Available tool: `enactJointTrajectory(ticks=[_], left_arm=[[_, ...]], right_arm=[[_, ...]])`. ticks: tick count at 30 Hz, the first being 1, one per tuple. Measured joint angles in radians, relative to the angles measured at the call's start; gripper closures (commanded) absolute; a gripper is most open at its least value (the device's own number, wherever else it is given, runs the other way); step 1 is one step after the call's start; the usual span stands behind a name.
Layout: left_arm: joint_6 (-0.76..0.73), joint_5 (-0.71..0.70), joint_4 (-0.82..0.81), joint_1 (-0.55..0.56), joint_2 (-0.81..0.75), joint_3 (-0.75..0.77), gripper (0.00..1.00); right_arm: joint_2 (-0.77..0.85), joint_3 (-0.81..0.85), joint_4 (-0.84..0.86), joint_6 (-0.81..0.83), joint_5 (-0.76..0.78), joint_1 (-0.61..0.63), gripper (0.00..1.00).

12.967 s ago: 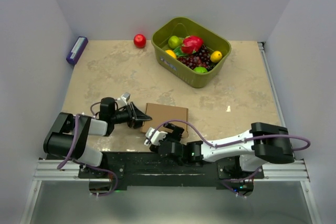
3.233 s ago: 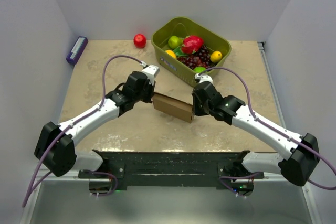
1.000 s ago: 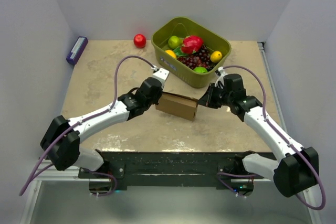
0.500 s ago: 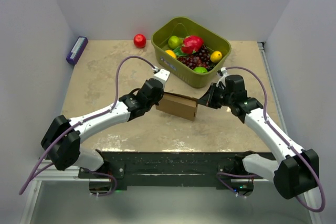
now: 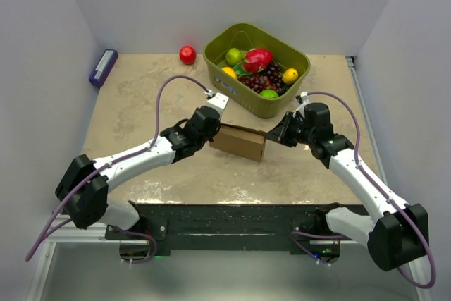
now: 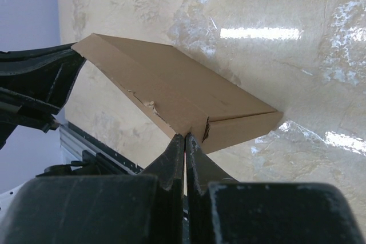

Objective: Fold the paper box

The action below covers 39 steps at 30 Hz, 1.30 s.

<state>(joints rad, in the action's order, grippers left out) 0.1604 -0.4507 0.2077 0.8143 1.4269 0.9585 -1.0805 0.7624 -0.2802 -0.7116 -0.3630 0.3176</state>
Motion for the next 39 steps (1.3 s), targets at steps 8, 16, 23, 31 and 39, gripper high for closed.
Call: enactJointTrajectory(ticks=[8,16,23,31,39], left_arm=[[0.000,-0.002,0.000,0.003,0.001,0.000,1.00],[0.000,0.002,-0.001,0.007,0.001,0.000,1.00],[0.000,0.017,-0.001,0.012,-0.004,0.000,1.00],[0.001,0.043,0.001,0.012,-0.011,-0.001,1.00],[0.003,0.098,-0.008,0.013,-0.014,-0.002,1.00]], right_arm=[[0.012,-0.017,0.015,-0.011,0.001,-0.001,1.00],[0.037,-0.027,-0.001,0.011,0.016,-0.003,1.00],[0.065,-0.050,0.000,0.019,0.037,-0.003,1.00],[0.088,-0.076,0.025,0.068,0.065,-0.001,1.00],[0.150,-0.084,-0.019,0.131,0.137,0.012,1.00]])
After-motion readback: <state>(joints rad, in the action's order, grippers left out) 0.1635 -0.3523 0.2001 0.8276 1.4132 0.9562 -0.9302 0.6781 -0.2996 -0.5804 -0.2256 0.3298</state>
